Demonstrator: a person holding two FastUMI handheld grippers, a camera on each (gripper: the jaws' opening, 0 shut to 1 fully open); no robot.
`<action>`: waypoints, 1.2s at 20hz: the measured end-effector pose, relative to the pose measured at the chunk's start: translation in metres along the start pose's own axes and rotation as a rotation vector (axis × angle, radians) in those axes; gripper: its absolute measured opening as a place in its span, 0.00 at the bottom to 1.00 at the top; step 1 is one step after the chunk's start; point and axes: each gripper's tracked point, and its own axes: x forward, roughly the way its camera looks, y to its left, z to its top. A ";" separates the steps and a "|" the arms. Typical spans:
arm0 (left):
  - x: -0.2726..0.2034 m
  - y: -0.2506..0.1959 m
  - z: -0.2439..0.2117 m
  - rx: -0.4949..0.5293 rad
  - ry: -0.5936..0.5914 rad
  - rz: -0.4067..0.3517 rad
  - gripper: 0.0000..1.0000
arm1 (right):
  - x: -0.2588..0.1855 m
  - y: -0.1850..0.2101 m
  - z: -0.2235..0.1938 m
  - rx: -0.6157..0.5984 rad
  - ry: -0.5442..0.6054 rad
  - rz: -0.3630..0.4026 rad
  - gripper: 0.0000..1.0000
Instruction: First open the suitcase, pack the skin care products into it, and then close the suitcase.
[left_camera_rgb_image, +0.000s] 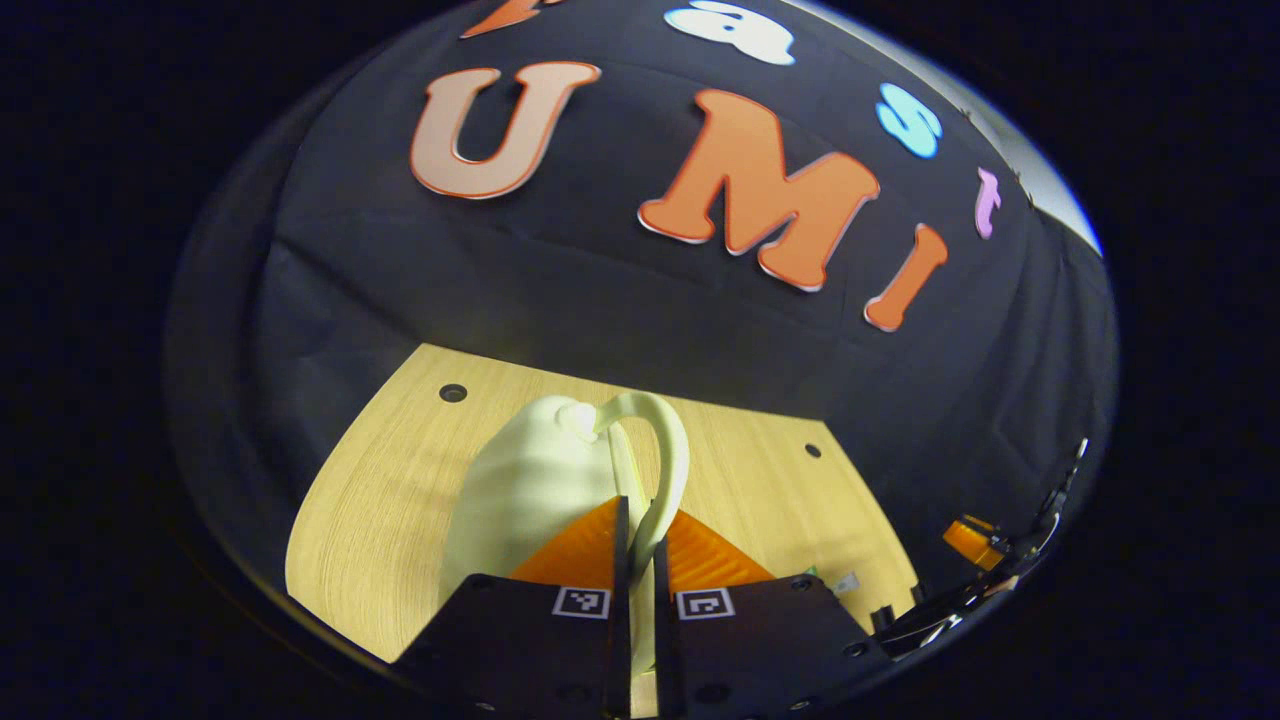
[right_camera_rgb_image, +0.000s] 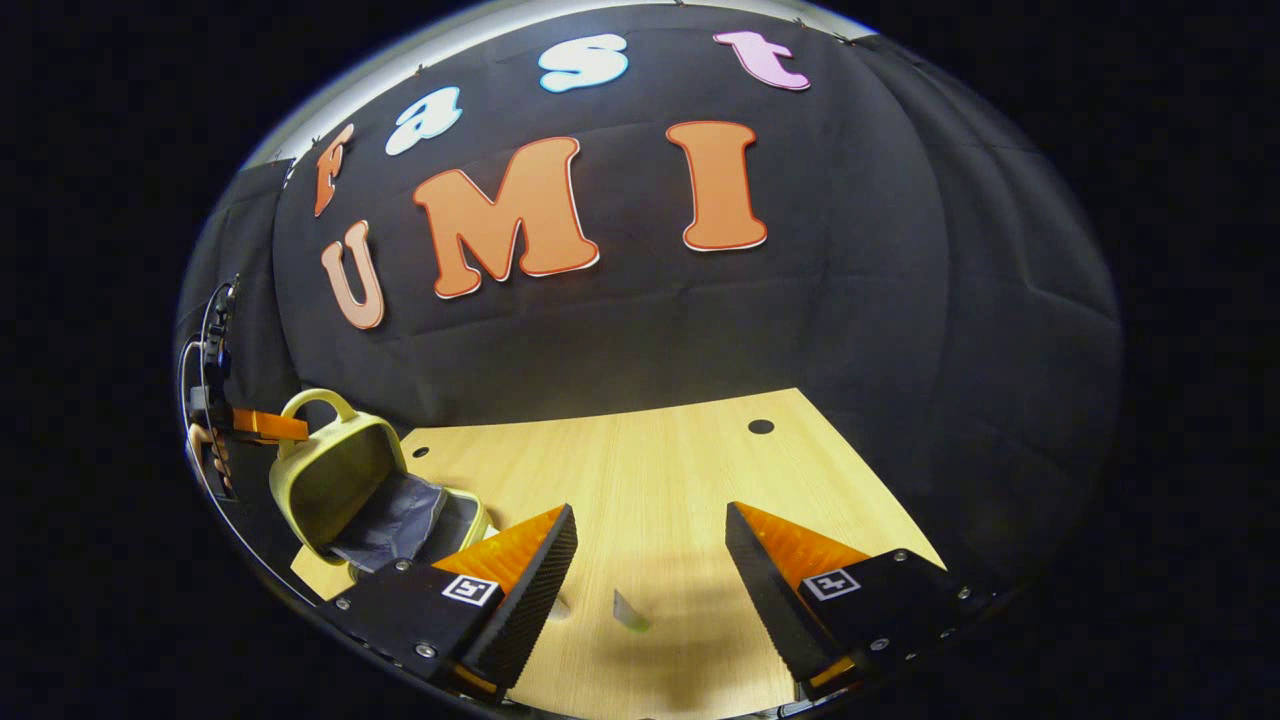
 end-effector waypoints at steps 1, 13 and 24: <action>0.003 0.006 0.006 -0.019 -0.015 0.001 0.10 | 0.001 0.004 0.002 0.000 -0.001 0.006 0.95; -0.031 0.265 -0.013 -0.154 -0.031 0.257 0.04 | 0.007 0.063 -0.008 -0.036 -0.004 0.024 0.95; -0.001 0.385 -0.135 -0.258 0.195 0.356 0.05 | 0.013 0.083 -0.020 -0.062 -0.009 -0.026 0.95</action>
